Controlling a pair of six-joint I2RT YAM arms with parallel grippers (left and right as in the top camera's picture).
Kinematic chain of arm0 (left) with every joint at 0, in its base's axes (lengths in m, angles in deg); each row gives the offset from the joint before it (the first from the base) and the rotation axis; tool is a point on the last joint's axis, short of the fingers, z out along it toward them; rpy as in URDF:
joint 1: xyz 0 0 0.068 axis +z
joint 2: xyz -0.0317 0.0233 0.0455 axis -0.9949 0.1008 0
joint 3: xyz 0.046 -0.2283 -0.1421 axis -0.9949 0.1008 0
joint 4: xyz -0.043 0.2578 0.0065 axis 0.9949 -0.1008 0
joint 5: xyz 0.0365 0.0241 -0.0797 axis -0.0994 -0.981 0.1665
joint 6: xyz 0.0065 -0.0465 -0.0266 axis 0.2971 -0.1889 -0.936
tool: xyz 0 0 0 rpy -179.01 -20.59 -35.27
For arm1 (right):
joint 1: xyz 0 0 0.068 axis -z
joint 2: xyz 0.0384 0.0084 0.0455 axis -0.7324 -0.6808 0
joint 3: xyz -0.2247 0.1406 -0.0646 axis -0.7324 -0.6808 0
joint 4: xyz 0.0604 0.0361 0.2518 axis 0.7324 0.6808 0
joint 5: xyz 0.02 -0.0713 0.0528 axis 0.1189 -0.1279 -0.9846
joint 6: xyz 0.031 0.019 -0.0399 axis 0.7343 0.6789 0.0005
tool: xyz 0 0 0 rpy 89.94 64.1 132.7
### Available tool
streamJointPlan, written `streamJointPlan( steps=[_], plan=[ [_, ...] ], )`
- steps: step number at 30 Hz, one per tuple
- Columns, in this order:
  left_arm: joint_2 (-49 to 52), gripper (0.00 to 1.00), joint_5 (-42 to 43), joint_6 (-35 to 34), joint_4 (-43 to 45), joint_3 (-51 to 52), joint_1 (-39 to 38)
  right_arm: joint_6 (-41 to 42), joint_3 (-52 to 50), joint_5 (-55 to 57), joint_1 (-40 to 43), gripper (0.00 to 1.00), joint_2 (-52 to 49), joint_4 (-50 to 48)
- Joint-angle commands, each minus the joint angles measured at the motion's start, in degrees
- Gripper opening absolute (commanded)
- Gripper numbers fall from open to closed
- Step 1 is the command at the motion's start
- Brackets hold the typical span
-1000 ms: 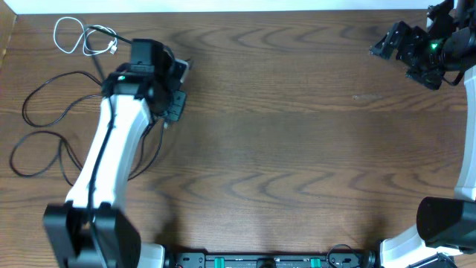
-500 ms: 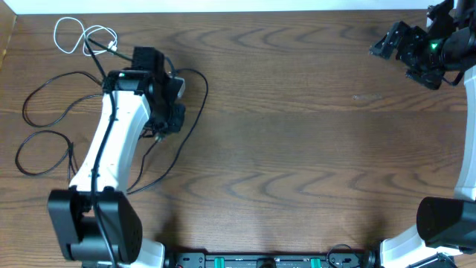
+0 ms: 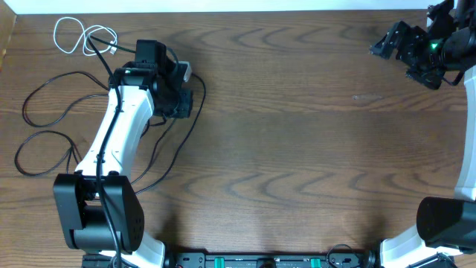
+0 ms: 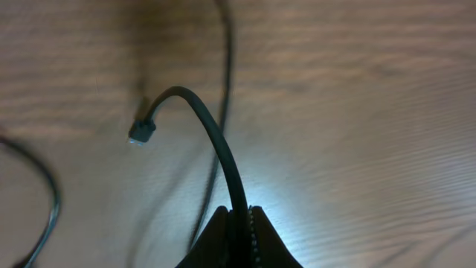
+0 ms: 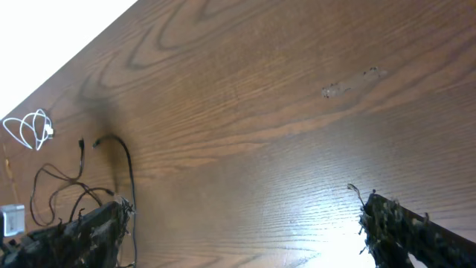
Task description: Untangle cables
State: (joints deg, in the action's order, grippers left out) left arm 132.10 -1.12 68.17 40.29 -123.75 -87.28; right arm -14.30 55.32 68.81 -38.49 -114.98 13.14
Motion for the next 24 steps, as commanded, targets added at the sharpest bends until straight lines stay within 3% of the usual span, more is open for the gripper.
streamJointPlan(
  steps=[1, 2, 4, 5, 11, 16, 21, 24],
  plan=[
    [0.3, 0.32, 4.8, 2.1, -0.1, -0.1, 0.2, -0.9, 0.8, -0.3, -0.5, 0.99, 0.7, 0.2],
    [0.3, 0.54, 2.7, 2.0, -0.8, -0.1, 0.2, -0.9, 0.8, -0.3, -0.5, 0.99, 0.7, 0.1],
    [0.3, 0.69, -0.9, 2.0, -2.6, -0.1, 0.2, -0.9, 0.8, -0.3, -0.5, 0.99, 0.7, 0.1],
    [0.3, 0.71, -2.2, 2.0, -3.3, -0.1, 0.2, -0.9, 0.8, -0.3, -0.5, 0.99, 0.7, 0.1],
    [-0.2, 0.74, -4.0, -1.4, -2.5, -0.3, 2.8, -0.9, 0.8, -0.3, -0.5, 0.99, 0.7, 0.1],
    [-1.0, 0.75, -5.0, -5.9, 0.2, -2.8, 9.9, -0.9, 0.8, -0.3, -0.5, 0.99, 0.7, 0.3],
    [-1.2, 0.75, -16.7, -14.5, 1.7, -2.9, 19.4, -1.0, 0.8, -0.3, -0.5, 0.99, 0.7, 0.6],
    [-1.1, 0.75, -20.9, -15.1, 1.7, -2.8, 23.7, -0.9, 0.8, -0.3, -0.5, 0.99, 0.7, 0.5]
  ],
)
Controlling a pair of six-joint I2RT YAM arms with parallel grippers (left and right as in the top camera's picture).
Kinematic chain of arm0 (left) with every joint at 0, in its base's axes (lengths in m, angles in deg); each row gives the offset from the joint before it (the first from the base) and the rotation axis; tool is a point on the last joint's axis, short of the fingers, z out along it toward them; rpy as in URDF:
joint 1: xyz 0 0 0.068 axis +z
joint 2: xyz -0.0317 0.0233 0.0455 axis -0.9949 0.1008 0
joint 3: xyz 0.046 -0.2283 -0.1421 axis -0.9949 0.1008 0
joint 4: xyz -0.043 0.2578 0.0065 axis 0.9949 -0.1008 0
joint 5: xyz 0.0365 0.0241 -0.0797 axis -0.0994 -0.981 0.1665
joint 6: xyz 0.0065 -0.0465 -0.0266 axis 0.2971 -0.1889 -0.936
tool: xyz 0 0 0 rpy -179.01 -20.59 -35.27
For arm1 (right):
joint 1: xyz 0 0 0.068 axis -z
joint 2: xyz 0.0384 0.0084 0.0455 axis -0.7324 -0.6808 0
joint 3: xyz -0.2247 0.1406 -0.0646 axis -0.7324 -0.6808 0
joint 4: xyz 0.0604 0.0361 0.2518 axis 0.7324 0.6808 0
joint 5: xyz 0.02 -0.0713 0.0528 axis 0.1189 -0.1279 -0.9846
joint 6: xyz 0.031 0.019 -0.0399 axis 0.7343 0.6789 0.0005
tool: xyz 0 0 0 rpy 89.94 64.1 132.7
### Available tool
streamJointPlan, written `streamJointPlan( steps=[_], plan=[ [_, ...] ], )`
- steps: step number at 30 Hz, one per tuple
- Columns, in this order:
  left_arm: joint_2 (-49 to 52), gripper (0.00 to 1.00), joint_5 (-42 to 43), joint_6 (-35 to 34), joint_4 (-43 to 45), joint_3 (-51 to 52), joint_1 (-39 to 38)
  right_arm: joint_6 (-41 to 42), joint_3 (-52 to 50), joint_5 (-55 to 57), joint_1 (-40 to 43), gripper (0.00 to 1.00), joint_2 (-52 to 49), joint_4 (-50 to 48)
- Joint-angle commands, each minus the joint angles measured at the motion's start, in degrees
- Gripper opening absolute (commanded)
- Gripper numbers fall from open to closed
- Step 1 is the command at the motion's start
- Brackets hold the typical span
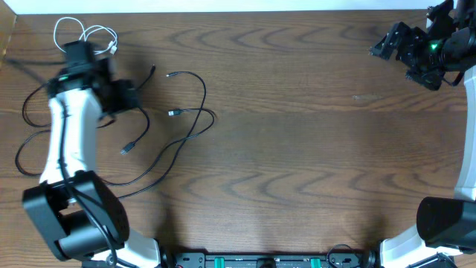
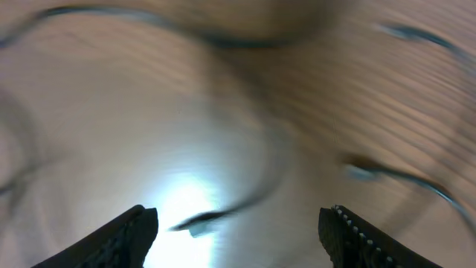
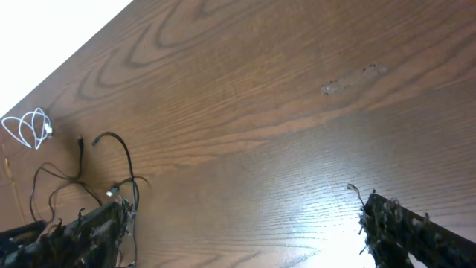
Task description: Untangle cables
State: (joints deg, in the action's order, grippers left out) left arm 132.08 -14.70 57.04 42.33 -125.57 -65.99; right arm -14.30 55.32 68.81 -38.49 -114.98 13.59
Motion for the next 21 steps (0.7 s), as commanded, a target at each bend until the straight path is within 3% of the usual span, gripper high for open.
streamJointPlan(
  steps=[1, 13, 15, 17, 21],
  plan=[
    [-1.0, 0.75, -8.9, -4.1, -0.2, -1.0, 3.7, -0.9, 0.8, -0.3, -0.5, 0.99, 0.7, -0.1],
    [5.3, 0.75, -17.1, -11.8, -1.6, -0.2, 12.4, -1.0, 0.8, -0.3, -0.5, 0.99, 0.7, -0.1],
    [7.2, 0.75, -17.2, -11.6, -0.6, -0.2, 13.7, -1.0, 0.8, -0.3, -0.5, 0.99, 0.7, 0.2],
    [8.8, 0.67, -17.2, -8.7, 0.1, -0.2, 14.6, -1.2, 0.8, -0.3, -0.5, 0.99, 0.7, 0.4],
    [12.1, 0.66, -16.0, -5.0, 0.0, -0.2, 15.6, -1.1, 0.8, -0.3, -0.5, 0.99, 0.7, 0.4]
  ],
)
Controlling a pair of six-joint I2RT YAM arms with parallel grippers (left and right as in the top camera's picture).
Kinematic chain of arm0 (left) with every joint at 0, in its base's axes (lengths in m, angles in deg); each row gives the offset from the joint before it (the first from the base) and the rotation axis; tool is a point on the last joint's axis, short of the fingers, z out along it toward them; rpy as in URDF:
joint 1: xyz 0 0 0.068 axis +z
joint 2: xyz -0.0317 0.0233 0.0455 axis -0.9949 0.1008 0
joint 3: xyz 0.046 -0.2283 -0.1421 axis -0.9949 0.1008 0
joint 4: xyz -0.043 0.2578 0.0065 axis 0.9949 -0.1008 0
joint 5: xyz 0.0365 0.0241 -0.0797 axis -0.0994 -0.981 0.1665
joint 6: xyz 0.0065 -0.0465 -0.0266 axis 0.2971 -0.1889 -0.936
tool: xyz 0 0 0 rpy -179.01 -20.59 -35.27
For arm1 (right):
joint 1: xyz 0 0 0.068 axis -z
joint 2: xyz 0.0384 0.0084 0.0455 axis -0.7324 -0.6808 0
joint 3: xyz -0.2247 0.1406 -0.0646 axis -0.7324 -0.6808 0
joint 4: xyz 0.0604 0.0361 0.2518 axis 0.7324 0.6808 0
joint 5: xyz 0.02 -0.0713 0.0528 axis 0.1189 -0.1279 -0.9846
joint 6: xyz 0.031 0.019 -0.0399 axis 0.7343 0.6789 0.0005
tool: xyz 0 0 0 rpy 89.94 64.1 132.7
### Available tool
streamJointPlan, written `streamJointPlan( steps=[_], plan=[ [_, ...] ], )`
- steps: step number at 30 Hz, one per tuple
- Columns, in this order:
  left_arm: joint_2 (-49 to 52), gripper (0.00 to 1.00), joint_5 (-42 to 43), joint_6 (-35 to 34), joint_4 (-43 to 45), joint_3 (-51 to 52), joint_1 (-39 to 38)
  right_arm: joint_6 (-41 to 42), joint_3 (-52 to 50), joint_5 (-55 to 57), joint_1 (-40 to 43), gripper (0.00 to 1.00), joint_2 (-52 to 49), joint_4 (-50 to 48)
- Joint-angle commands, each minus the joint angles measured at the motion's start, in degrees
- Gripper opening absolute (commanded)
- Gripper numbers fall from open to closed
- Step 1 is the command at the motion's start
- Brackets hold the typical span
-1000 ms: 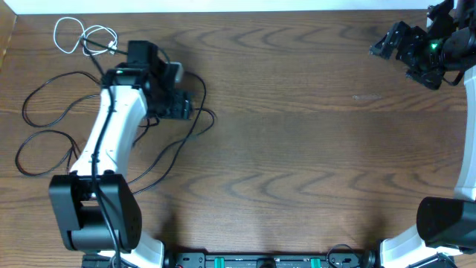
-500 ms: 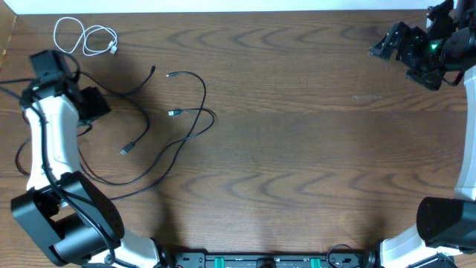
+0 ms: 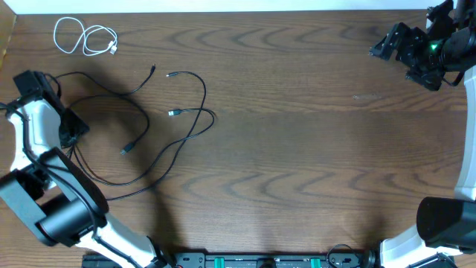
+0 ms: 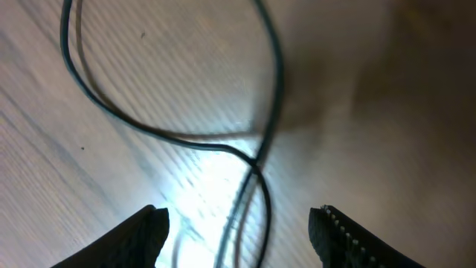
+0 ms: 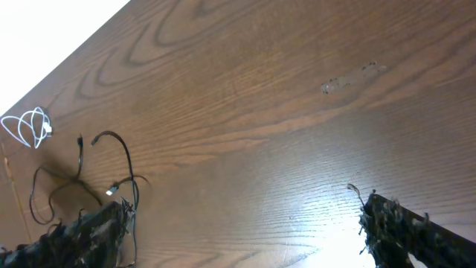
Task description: Untangle cables
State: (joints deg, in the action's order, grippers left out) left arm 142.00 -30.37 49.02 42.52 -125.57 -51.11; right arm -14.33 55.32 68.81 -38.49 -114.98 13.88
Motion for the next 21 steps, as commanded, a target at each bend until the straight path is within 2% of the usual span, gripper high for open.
streamJointPlan(
  steps=[1, 12, 16, 21],
  plan=[
    [2.9, 0.66, 0.3, 3.0, -0.2, -0.2, 0.9, -1.1, 0.8, -0.3, -0.5, 0.99, 0.7, 0.1],
    [9.7, 0.65, 1.5, 3.0, 1.1, -0.2, 1.4, -1.1, 0.8, -0.3, -0.5, 0.99, 0.7, -0.1],
    [10.5, 0.49, 0.8, 3.0, 1.6, -0.2, 2.6, -1.1, 0.8, -0.3, -0.5, 0.99, 0.7, 0.0],
    [10.5, 0.24, 0.8, 3.1, 3.3, -0.2, 5.0, -1.1, 0.8, -0.3, -0.5, 0.99, 0.7, -0.1]
  ],
)
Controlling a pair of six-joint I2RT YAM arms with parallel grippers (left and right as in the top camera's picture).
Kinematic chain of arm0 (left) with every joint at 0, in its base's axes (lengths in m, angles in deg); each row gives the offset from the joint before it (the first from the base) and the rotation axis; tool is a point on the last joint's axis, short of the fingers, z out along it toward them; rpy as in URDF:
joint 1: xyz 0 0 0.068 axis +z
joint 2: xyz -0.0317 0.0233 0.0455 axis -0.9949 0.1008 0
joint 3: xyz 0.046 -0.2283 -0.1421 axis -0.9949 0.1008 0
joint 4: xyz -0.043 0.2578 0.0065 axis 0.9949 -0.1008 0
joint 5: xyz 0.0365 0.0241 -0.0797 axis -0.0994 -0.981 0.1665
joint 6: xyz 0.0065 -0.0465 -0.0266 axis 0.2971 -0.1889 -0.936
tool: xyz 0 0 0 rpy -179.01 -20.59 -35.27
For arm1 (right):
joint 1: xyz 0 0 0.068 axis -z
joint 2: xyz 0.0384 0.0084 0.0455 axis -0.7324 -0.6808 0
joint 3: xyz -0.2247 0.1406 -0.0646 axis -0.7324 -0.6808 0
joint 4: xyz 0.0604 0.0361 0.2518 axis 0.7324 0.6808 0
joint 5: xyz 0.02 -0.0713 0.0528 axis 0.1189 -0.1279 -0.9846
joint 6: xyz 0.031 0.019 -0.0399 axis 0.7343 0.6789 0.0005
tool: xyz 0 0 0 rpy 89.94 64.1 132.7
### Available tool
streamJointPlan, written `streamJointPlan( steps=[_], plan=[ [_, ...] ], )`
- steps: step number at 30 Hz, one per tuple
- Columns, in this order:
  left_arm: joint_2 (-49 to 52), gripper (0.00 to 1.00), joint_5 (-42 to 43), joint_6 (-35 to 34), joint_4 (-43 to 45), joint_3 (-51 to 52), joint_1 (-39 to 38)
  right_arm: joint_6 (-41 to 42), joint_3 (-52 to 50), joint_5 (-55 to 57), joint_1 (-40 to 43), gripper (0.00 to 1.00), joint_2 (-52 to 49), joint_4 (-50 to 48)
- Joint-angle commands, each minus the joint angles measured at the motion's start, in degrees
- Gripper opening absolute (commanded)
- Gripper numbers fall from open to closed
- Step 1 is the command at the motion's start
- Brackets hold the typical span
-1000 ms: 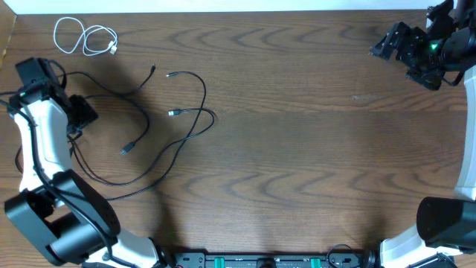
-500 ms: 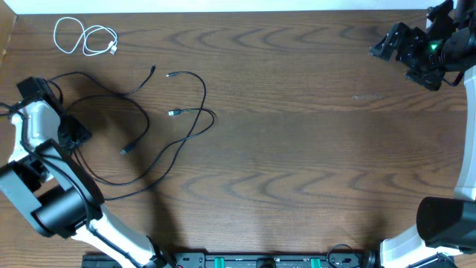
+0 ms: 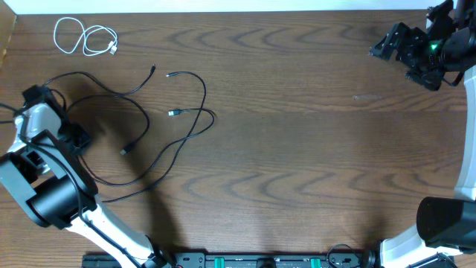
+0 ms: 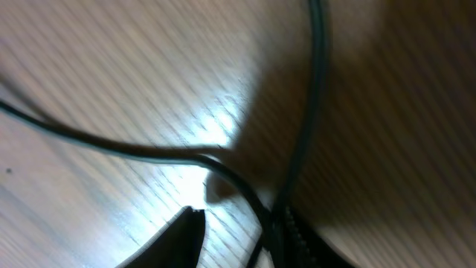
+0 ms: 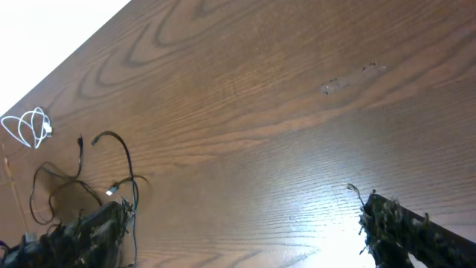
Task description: Untangle cables
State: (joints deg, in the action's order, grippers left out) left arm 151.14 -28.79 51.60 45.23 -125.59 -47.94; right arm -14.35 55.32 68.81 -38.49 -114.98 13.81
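Observation:
Black cables lie in loose crossing loops over the left part of the wooden table, with several plug ends free. My left gripper is low over the leftmost loop. In the left wrist view its jaws stand narrowly apart and black cable strands run between them, close to the right finger. A white coiled cable lies apart at the far left corner. My right gripper hangs wide open and empty at the far right; its view shows the black cables at a distance.
The table's left edge is close to the left arm. The white coil also shows in the right wrist view. Bare wood spans the middle and right of the table.
My left gripper has dropped closer to the table at the left loop, and its jaws have narrowed around the black strands. The cables and the right arm have not moved.
My left gripper was first shut on a black cable near its plug, over the tangle. Then it was open near the white coil, with the black cables spread out on the table. Then it hung open over the leftmost loop, and now sits low with narrowed jaws.

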Motion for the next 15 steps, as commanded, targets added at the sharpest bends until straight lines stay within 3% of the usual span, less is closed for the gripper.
streamJointPlan(
  steps=[1, 2, 6, 15],
  plan=[
    [1.4, 0.19, -0.9, 0.5, 1.0, -0.1, 2.4, -1.1, 0.8, -0.3, -0.5, 0.99, 0.7, 0.0],
    [1.4, 0.08, -1.0, 0.5, 1.4, -0.1, 3.0, -1.1, 0.8, -0.3, -0.5, 0.99, 0.7, 0.0],
    [1.3, 0.08, -1.2, 2.0, 3.1, -0.2, 5.1, -1.1, 0.8, -0.3, -0.5, 0.99, 0.7, 0.1],
    [0.5, 0.07, -1.3, 13.4, 3.2, -4.2, 6.1, -1.1, 0.8, -0.3, -0.5, 0.99, 0.7, 0.0]
  ],
)
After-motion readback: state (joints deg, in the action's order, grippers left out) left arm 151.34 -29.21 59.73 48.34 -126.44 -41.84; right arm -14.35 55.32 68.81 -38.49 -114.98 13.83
